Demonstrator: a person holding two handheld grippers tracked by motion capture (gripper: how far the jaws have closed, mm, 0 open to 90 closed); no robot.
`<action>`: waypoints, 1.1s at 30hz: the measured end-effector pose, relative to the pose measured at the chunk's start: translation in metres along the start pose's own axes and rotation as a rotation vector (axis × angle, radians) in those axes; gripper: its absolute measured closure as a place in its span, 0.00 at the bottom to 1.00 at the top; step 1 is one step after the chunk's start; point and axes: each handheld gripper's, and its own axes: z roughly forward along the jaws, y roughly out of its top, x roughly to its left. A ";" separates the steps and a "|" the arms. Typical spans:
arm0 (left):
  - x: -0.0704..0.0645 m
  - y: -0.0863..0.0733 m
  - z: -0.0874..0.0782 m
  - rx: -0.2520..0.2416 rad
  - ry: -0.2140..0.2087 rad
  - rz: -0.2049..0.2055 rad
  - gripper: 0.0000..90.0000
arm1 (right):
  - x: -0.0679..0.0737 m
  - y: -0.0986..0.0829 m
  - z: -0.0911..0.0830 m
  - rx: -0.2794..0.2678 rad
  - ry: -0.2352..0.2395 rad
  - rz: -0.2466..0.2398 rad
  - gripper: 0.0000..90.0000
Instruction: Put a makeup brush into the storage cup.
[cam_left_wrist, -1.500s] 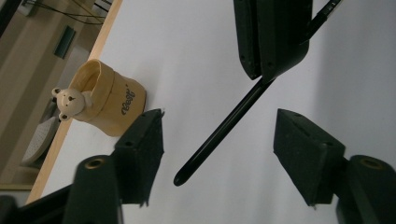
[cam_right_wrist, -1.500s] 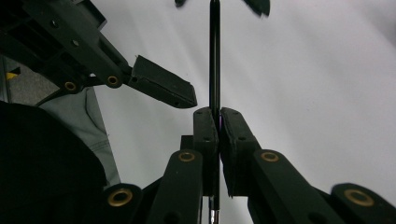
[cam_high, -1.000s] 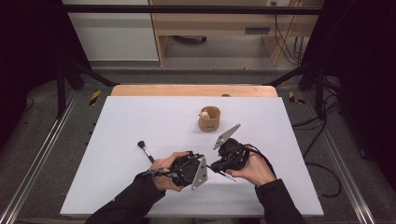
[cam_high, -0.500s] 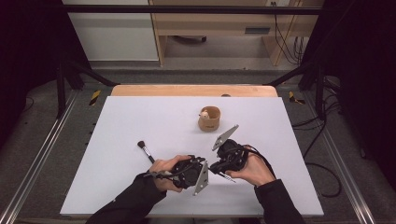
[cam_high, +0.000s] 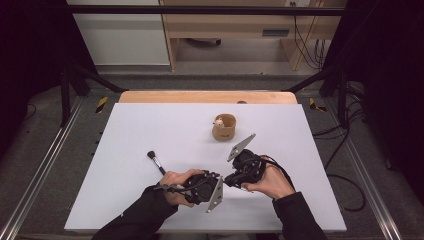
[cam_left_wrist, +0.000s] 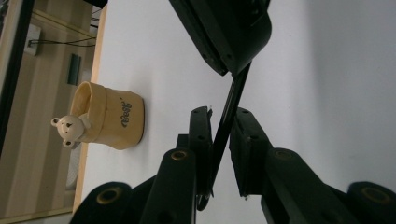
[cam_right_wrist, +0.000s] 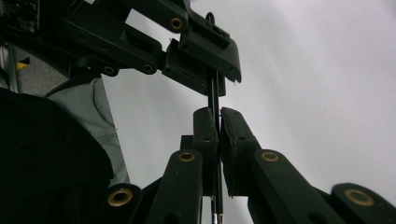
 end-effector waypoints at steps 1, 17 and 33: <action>-0.001 0.000 0.000 0.002 -0.002 0.006 0.89 | 0.000 0.000 0.000 0.004 0.002 -0.002 0.95; -0.004 0.000 0.000 0.001 -0.028 0.010 0.95 | 0.000 -0.001 -0.003 -0.018 -0.006 -0.014 0.93; 0.000 -0.017 -0.002 0.022 -0.043 -0.153 0.94 | -0.004 -0.021 -0.042 -0.377 -0.224 0.051 0.49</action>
